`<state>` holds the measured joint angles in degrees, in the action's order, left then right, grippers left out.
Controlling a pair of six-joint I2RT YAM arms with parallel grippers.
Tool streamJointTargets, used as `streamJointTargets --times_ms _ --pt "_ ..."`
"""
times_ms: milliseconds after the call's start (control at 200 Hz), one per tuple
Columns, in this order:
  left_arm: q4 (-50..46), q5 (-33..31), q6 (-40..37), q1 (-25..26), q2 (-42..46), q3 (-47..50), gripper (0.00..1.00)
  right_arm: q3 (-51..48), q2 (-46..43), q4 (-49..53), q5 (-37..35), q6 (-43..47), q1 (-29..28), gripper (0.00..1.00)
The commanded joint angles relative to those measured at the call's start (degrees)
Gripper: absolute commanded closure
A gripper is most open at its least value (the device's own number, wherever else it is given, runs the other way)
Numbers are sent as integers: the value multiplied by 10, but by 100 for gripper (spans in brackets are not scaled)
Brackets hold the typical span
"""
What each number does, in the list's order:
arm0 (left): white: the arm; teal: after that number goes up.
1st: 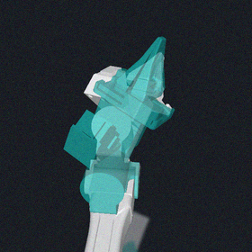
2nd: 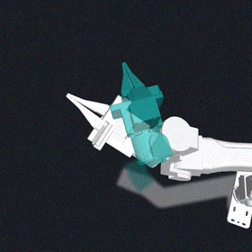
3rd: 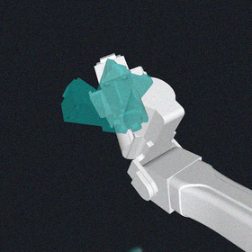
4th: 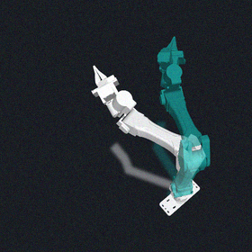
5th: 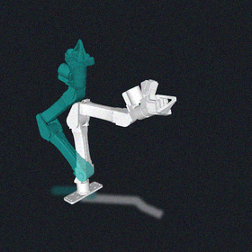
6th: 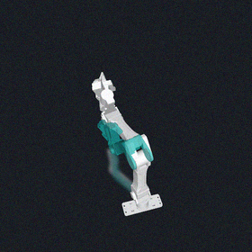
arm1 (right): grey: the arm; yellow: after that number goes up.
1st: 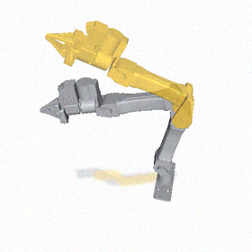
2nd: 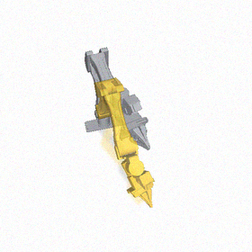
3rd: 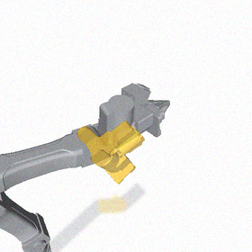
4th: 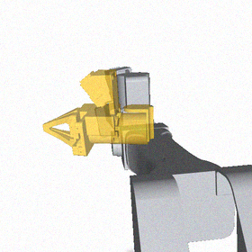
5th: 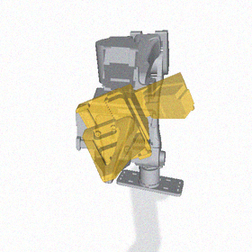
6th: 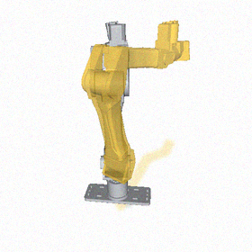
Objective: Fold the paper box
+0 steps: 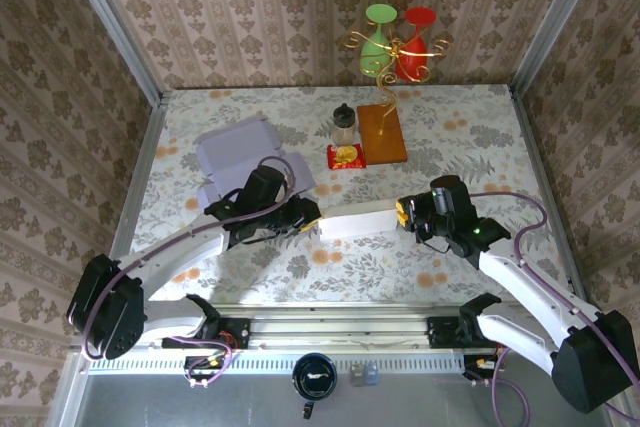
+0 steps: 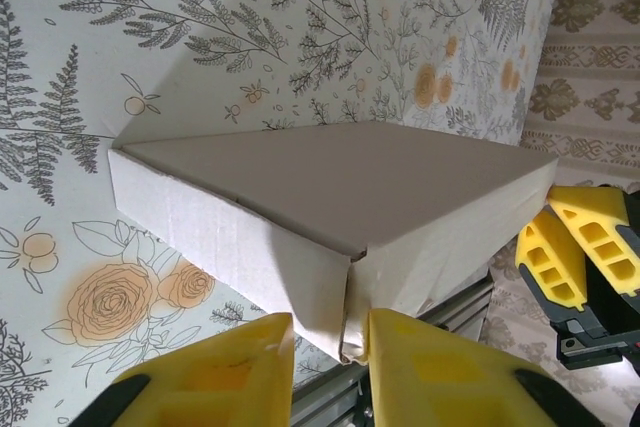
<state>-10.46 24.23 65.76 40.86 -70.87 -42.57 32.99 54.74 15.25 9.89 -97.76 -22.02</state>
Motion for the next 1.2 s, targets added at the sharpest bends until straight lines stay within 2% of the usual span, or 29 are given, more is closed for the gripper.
streamJointTargets --times_ms 0,320,385,520,635,765,870,1090,1150,1195 --pt "-28 -12 -15 6 -2 29 78 -31 16 108 -5 -9 -5 78" --pt "-29 -37 -63 27 -13 59 85 -34 4 132 -5 -6 -5 77" --pt "-45 -57 -81 34 -5 47 86 -19 -5 131 -6 17 -5 71" --pt "-45 -84 -107 48 8 35 87 7 -37 110 -3 64 -4 51" --pt "-25 -111 -127 72 18 32 87 6 -80 93 12 72 -3 44" --pt "5 -135 -145 107 20 42 87 10 -126 165 25 104 0 43" --pt "42 -141 -125 130 8 66 87 -10 -164 208 29 128 1 43" --pt "112 -117 -103 138 -50 79 86 -71 -176 192 57 162 18 47" --pt "98 -112 -101 138 -54 65 83 -70 -172 197 68 183 27 48" --pt "86 -120 -97 140 -43 60 77 -58 -172 211 65 208 31 48"
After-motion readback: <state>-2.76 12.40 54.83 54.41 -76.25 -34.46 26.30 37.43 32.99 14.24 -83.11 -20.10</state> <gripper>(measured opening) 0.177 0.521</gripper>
